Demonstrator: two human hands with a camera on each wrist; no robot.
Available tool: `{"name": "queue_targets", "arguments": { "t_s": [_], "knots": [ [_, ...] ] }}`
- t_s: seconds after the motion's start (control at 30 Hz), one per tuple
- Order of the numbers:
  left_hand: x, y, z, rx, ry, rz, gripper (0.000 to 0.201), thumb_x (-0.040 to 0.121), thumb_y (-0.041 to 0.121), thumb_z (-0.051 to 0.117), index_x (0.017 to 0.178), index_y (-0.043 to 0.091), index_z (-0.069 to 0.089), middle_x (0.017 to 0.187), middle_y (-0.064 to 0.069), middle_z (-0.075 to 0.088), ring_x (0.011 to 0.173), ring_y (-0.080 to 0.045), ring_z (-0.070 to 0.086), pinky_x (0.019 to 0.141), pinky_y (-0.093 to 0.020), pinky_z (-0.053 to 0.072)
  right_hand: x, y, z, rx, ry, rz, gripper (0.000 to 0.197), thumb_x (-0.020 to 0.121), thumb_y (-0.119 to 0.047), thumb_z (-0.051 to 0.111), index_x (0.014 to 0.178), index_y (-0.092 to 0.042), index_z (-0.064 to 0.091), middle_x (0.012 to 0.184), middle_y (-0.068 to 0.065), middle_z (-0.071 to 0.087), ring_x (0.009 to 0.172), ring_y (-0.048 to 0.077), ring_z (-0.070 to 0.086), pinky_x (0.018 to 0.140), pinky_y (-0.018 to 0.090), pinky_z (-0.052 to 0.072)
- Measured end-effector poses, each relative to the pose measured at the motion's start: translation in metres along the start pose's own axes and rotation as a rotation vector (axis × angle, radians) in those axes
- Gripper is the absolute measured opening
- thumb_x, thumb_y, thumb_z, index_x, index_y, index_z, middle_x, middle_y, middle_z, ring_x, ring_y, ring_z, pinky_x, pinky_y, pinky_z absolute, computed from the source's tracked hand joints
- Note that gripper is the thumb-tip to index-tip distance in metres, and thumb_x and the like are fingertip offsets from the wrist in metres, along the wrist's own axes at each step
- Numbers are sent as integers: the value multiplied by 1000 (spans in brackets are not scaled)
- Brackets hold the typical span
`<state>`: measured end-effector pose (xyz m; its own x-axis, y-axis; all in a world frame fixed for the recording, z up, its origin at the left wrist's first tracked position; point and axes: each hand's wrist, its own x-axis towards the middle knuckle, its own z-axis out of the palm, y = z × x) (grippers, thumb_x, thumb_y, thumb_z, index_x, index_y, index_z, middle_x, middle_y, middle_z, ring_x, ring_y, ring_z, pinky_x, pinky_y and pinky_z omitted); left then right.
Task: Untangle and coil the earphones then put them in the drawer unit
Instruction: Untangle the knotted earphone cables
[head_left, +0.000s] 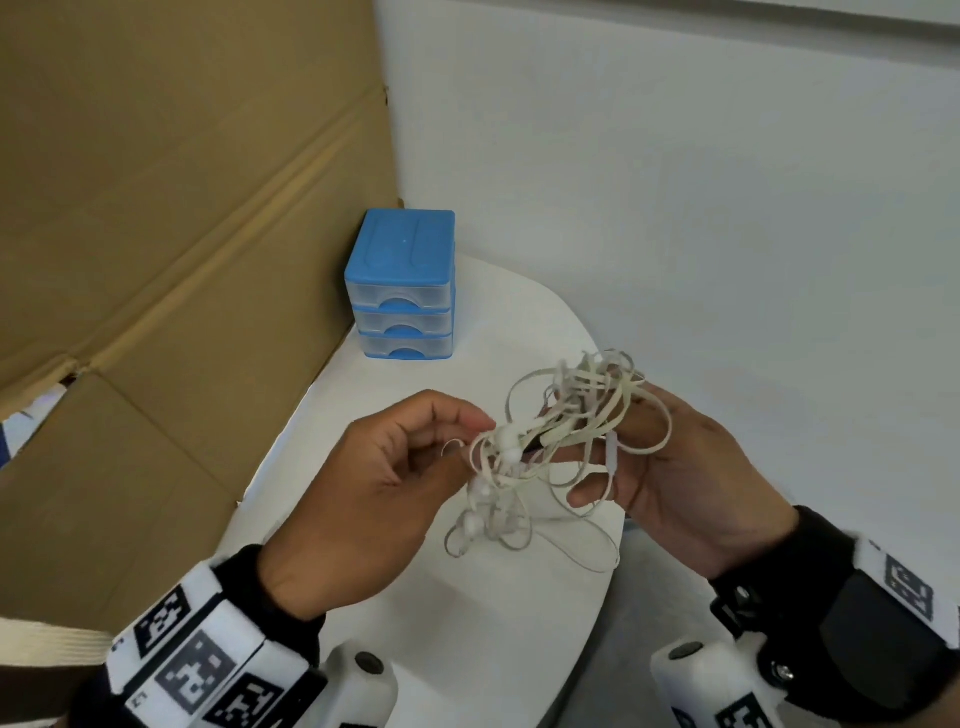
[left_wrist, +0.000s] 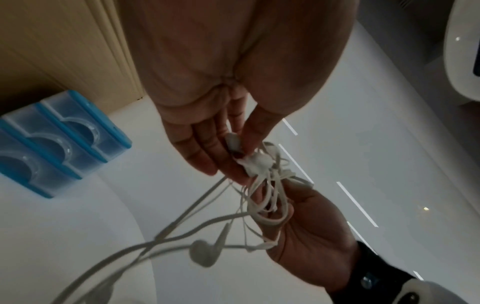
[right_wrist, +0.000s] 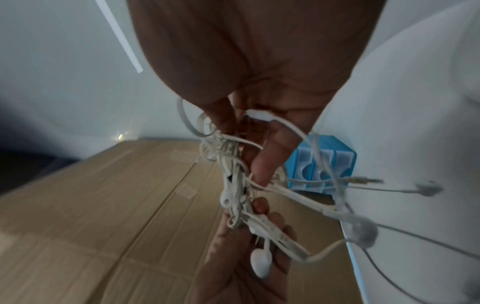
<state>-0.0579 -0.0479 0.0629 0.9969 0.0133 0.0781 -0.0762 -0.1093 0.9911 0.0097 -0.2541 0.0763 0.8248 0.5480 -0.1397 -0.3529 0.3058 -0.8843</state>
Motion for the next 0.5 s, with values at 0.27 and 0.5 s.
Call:
{"name": "queue_targets", "arguments": {
  "t_s": [0.27,0.5],
  "knots": [
    [-8,-12,22,-223,11,-267,31,95,40,46,104,22,69,98,-14,69,81,-24,68,75,-38,55,-8,4,16,-367,272,39,25,96,-21,57,104,1,64,87,10,77,73,29,75,35,19,34],
    [-14,-13,33,-183,-35,-256,27,79,18,71,96,-1,60,82,-10,70,62,-21,67,52,-28,50,-6,0,12,-467,311,101,22,94,-20,60,101,0,65,87,12,76,70,31,75,37,18,27]
  ]
}}
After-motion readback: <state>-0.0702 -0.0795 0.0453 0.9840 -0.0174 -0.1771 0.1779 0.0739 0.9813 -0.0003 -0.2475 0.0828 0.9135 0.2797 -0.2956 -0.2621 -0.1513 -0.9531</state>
